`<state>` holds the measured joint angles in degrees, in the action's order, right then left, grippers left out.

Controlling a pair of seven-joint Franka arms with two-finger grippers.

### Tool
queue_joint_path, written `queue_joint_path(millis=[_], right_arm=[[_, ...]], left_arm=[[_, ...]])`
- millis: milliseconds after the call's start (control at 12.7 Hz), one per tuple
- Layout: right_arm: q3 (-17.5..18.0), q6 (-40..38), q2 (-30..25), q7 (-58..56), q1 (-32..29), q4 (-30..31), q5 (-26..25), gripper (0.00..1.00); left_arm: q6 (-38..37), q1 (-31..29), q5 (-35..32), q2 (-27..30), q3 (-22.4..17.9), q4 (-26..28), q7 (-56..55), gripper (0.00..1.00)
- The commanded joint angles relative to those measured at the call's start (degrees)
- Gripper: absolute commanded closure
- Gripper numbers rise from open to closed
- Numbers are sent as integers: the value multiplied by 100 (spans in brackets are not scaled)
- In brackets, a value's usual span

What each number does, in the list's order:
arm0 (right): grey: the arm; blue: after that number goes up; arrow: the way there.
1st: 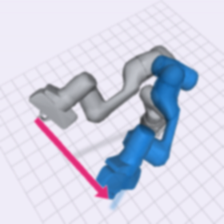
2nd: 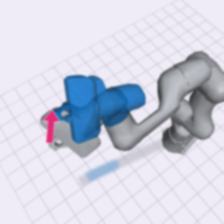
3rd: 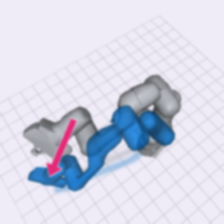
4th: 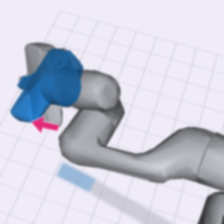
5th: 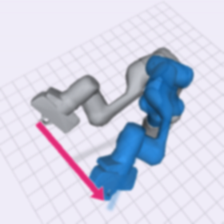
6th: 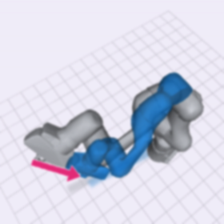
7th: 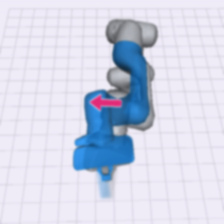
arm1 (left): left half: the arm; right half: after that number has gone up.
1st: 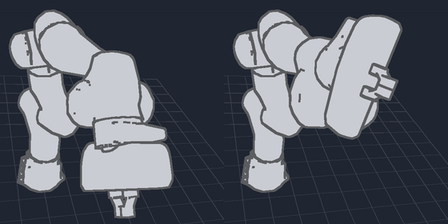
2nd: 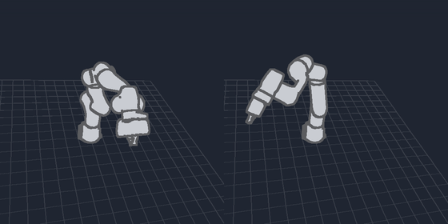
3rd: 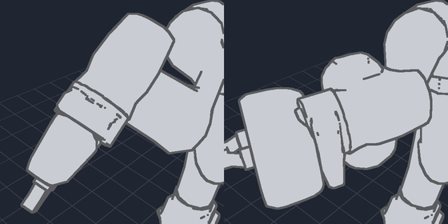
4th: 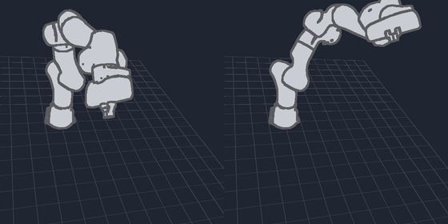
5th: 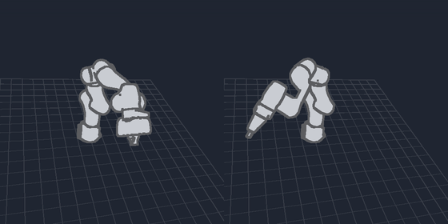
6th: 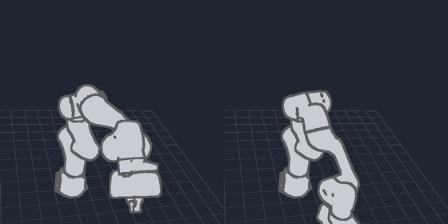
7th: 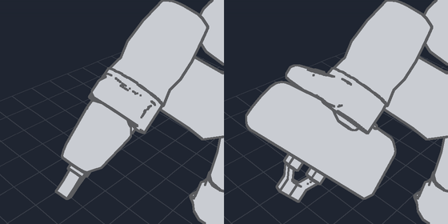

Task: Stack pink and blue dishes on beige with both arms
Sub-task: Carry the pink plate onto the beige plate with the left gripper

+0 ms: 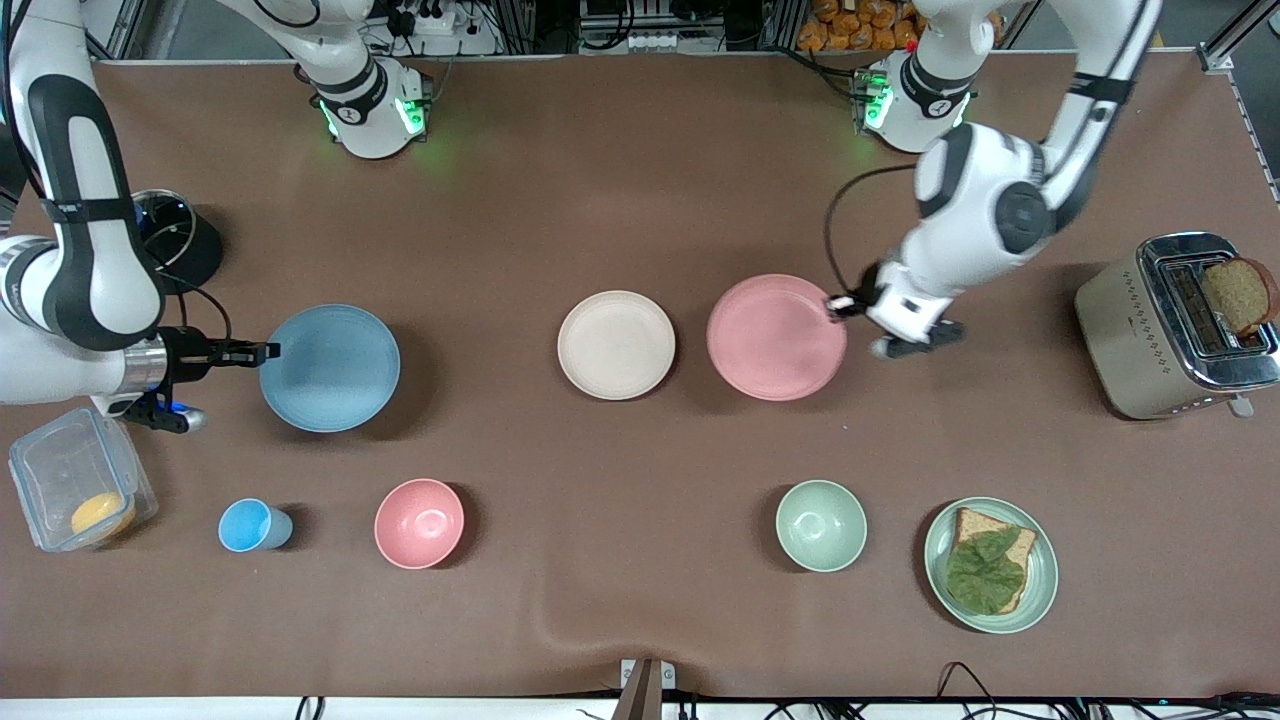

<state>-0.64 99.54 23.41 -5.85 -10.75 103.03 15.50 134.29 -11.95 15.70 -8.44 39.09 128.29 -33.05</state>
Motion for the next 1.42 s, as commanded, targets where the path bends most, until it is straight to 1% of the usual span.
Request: queue_joint_path(millis=[0,157,236,315,472,551,630,709,866,1024,1181,1339], right_arm=[[2,-67,-64,13,-41,42,269,100],[-6,-67,-55,22,-33,42,331,100],[-6,-67,-55,22,-41,42,331,100],[-6,-58,-29,5,-59,42,331,100],[-15,-40,-20,-22,-68,42,322,100],[-15,-31,-20,-30,-68,51,322,100],[-24,-31,-20,-48,-94,51,313,100],[-24,-23,-12,-48,-103,51,313,100],[-24,-14,-12,-48,-94,51,313,100],[-24,-5,-3,-48,-103,42,313,100],[-24,4,-3,-39,-94,42,313,100],[-24,4,-3,-39,-94,42,313,100]], left_arm=[[501,726,65,-202,37,82,-883,100],[764,1315,56,-289,29,74,-1614,100],[896,1509,56,-333,28,74,-1826,100],[1045,1668,47,-482,20,82,-1889,100],[1633,1906,30,-894,-7,74,-1907,100],[1714,1924,-222,-1079,-15,30,-1907,100],[1732,1915,-625,-1272,-59,-49,-1907,100],[1732,1924,-882,-1474,-173,-258,-1985,100],[1724,2020,-1059,-1879,-253,-698,-2257,100],[1724,2169,-1331,-2099,-384,-971,-2556,100],[1723,2494,-1516,-2310,-594,-1200,-2837,100],[1724,2854,-1561,-2408,-910,-1350,-2996,100]])
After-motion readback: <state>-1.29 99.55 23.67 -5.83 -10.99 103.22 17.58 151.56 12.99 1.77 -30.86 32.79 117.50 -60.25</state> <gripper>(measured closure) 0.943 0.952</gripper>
